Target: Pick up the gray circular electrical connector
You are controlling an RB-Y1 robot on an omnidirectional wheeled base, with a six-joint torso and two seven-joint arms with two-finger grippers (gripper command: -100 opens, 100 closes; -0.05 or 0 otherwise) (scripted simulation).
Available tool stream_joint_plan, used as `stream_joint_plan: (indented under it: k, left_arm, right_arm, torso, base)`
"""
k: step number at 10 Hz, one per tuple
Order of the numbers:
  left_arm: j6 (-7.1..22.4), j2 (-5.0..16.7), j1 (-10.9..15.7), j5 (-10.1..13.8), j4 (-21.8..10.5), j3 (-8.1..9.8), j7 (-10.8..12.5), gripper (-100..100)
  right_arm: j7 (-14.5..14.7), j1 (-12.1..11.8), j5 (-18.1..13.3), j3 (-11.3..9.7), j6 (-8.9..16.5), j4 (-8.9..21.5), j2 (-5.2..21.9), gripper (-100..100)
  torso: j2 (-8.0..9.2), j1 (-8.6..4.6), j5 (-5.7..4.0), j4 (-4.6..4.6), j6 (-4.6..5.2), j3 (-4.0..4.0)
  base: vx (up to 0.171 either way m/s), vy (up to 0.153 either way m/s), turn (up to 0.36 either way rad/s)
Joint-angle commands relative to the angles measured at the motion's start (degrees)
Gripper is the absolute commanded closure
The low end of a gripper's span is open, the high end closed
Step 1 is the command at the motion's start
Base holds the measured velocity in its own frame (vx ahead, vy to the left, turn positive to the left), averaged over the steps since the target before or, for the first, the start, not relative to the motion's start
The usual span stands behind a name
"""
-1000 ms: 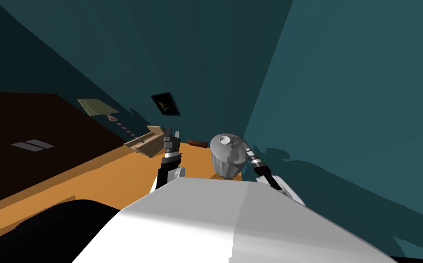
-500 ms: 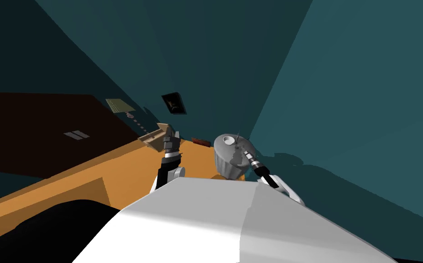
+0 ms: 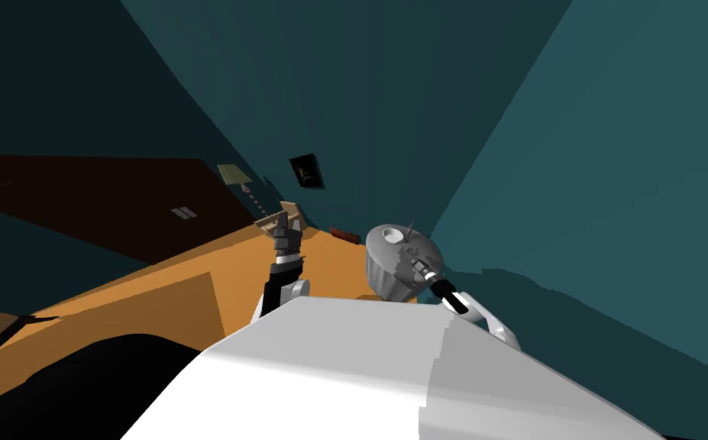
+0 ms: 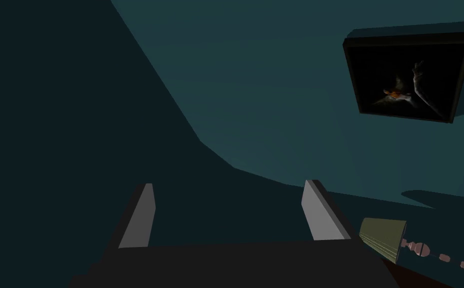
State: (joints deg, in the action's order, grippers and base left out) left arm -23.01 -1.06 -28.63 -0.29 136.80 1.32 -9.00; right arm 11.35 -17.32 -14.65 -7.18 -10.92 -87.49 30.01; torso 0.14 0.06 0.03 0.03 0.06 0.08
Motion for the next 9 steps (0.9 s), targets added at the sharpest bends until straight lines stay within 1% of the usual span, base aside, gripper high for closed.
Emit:
stream_joint_plan:
  k: [1,2,3,4,5,6,7,8,9]
  left_arm:
    - [0.0,0.0,0.0,0.0,0.0,0.0,0.0,0]
    - [0.0,0.0,0.01,0.0,0.0,0.0,0.0,0]
    - [0.0,0.0,0.0,0.0,0.0,0.0,0.0,0]
    - [0.0,0.0,0.0,0.0,0.0,0.0,0.0,0]
    - [0.0,0.0,0.0,0.0,0.0,0.0,0.0,0]
    - [0.0,0.0,0.0,0.0,0.0,0.0,0.0,0]
    - [0.0,0.0,0.0,0.0,0.0,0.0,0.0,0]
    - [0.0,0.0,0.0,0.0,0.0,0.0,0.0,0]
    - [0.0,0.0,-0.01,0.0,0.0,0.0,0.0,0]
  right_arm:
    - [1.32,0.45,-1.46,-0.77,0.13,2.86,1.37,-100]
    - [1.32,0.45,-1.46,-0.77,0.13,4.36,1.37,-100]
    - [2.17,1.29,-2.56,-1.59,0.77,6.56,2.94,-100]
    - [2.17,1.29,-2.56,-1.59,0.77,7.33,2.94,-100]
    - [3.01,2.13,-3.66,-2.4,1.4,9.36,4.48,-100]
    - [3.01,2.13,-3.66,-2.4,1.4,10.27,4.48,-100]
    - [3.85,2.98,-4.73,-3.19,2.04,12.07,5.99,-100]
    - [3.85,2.98,-4.73,-3.19,2.04,13.19,5.99,-100]
    - [4.66,3.83,-5.77,-3.95,2.68,15.27,7.46,-100]
  torso:
    - [0.0,0.0,0.0,0.0,0.0,0.0]
    - [-0.01,0.02,-0.01,0.0,-0.03,-0.01]
    - [-0.03,0.0,-0.01,-0.01,-0.01,-0.02]
    - [-0.02,0.02,0.0,-0.01,-0.03,-0.01]
    - [-0.04,0.0,-0.01,-0.01,0.0,-0.02]
    - [-0.06,0.02,0.0,-0.01,-0.04,-0.03]
    - [-0.07,-0.02,0.0,-0.01,0.01,-0.04]
    - [-0.08,-0.02,-0.01,-0.01,-0.04,-0.05]
    - [-0.07,-0.04,-0.01,-0.02,0.02,-0.04]
  base:
    - [-0.027,0.031,0.168]
    - [-0.018,0.024,0.146]
    - [-0.023,0.03,0.206]
    - [-0.017,0.024,0.135]
    - [-0.013,0.032,0.235]
    - [-0.008,0.022,0.129]
    - [-0.011,0.023,0.219]
    - [-0.006,0.015,0.122]
    - [-0.003,0.022,0.214]
